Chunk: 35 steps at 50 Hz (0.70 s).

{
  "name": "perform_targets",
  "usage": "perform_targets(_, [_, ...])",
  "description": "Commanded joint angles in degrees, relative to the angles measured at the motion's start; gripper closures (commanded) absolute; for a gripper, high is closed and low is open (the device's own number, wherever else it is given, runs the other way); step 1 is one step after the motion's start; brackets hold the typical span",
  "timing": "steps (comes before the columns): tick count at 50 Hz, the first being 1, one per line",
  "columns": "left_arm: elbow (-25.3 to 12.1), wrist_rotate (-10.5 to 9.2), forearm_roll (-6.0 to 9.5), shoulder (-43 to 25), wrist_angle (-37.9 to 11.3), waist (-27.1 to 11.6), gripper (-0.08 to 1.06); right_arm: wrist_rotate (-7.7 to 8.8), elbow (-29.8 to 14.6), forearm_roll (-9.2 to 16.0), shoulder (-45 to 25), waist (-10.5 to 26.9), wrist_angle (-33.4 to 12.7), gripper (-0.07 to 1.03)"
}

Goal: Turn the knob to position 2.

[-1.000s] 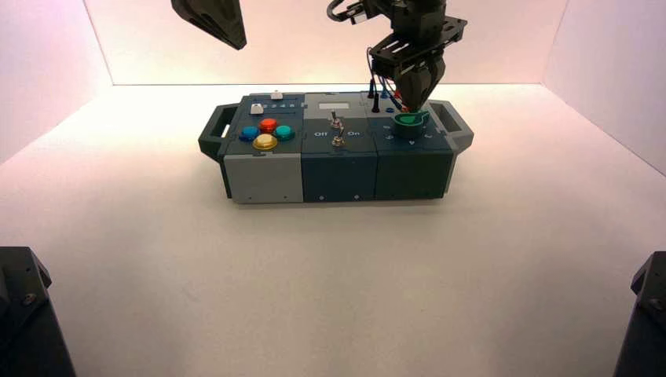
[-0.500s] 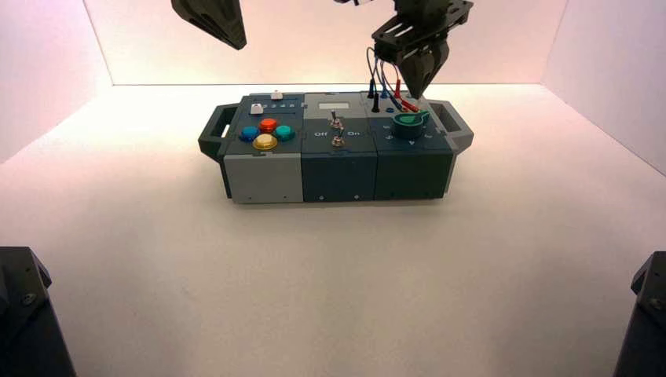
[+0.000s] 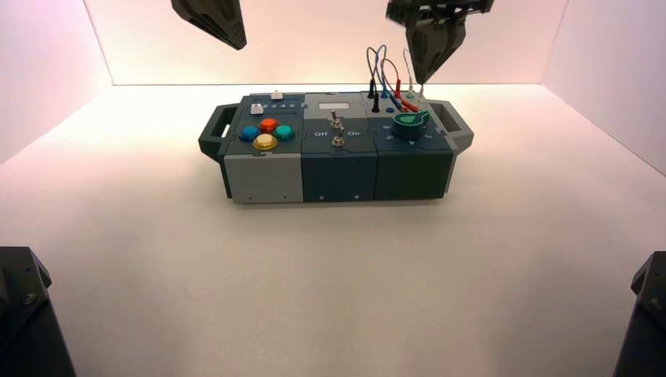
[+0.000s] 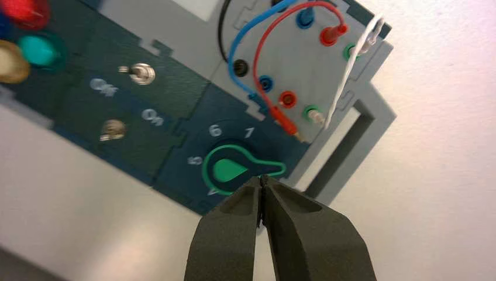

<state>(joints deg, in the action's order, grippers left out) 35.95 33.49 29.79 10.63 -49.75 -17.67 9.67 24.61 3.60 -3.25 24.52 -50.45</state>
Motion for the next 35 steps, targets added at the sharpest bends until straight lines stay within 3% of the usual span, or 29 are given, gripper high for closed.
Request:
perform_targets(1, [-1.32, 0.18, 0.09, 0.62, 0.35, -0.26, 1.01, 1.14, 0.79, 2.72, 3.78, -1.05, 1.05, 0.98])
perform_targets(8, [-1.32, 0.18, 0.09, 0.53, 0.79, -0.26, 1.01, 2.2, 2.72, 2.9, 5.71, -1.32, 1.14, 0.98])
perform_targets(12, [-1.41, 0.18, 0.09, -0.09, 1.05, -0.26, 1.01, 5.01, 4.04, 3.08, 6.77, -2.11, 0.53, 0.98])
perform_targets(19, [-1.41, 0.09, 0.09, -1.23, 1.67, 0.44, 1.01, 7.12, 6.06, 3.52, 8.09, -3.43, 0.53, 0.98])
perform_targets(35, [-1.85, 0.18, 0.26, -4.22, 3.43, 1.67, 1.01, 7.38, 10.37, 3.34, 11.25, -3.52, 3.25, 0.98])
